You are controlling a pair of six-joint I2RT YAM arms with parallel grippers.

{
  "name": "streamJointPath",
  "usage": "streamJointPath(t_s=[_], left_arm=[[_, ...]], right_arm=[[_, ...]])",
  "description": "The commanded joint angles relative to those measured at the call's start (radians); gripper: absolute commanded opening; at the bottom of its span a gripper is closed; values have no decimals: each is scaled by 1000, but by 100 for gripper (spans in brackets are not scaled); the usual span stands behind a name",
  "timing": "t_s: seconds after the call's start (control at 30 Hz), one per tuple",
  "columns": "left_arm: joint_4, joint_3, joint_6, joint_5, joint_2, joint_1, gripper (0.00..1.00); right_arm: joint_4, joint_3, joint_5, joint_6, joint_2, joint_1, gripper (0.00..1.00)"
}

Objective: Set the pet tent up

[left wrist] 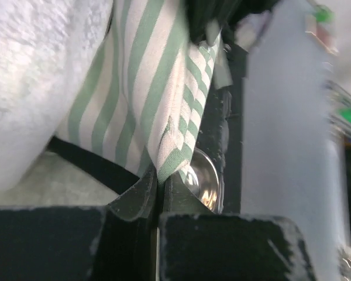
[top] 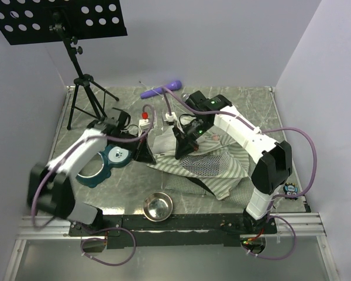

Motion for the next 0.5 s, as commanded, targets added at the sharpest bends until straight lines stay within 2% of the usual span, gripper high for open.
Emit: streamJointPath(t_s=[0.0,0.1,0.23,0.33,0.47], left_arm=[[210,-25,-400,-277,-196,17,1],[199,-62,-319,-290,-266,45,1],[331,-146,-337,-361,-392,-1,1],[325,-140,-310,-408,-412,-40,1],[311,-133,-303,-395,-408,-38,1]], right_arm=[[-62,11,42,73,-66,-22,0],[-76,9,34,74,-74,-21,0],[-66,23,13,120,-64,-12,0],[-60,55,-7,168,-44,5,0],[-34,31,25,180,-43,39,0]])
